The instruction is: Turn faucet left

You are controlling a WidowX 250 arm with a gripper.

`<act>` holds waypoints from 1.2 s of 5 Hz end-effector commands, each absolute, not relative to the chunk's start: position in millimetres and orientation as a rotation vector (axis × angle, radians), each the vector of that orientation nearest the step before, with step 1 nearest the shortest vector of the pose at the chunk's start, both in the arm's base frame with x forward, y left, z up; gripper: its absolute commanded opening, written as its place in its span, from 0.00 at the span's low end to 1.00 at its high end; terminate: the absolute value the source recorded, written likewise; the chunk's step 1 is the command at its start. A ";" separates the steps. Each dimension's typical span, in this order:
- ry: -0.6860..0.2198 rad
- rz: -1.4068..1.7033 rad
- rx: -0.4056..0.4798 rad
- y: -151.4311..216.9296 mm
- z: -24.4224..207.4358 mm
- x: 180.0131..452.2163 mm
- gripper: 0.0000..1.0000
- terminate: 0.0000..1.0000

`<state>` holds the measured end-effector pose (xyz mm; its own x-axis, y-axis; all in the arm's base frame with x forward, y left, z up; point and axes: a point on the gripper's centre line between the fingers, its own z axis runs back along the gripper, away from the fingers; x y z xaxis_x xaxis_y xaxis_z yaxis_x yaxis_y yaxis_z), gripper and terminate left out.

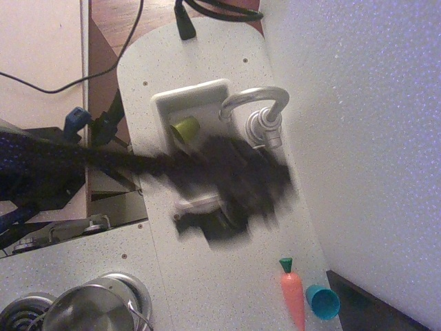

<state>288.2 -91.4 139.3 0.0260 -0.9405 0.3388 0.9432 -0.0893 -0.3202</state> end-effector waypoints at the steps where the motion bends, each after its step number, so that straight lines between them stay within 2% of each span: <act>1: -0.085 -1.529 -0.430 -69.8 167.1 290.0 1.00 0.00; 2: -0.051 -1.491 -0.384 -61.1 159.2 293.3 1.00 0.00; 3: -0.006 -1.405 -0.383 -43.9 140.4 294.3 1.00 0.00; 5: -0.082 -1.309 -0.416 -17.8 126.3 303.6 1.00 0.00; 6: -0.110 -1.279 -0.380 -1.4 135.7 298.7 1.00 0.00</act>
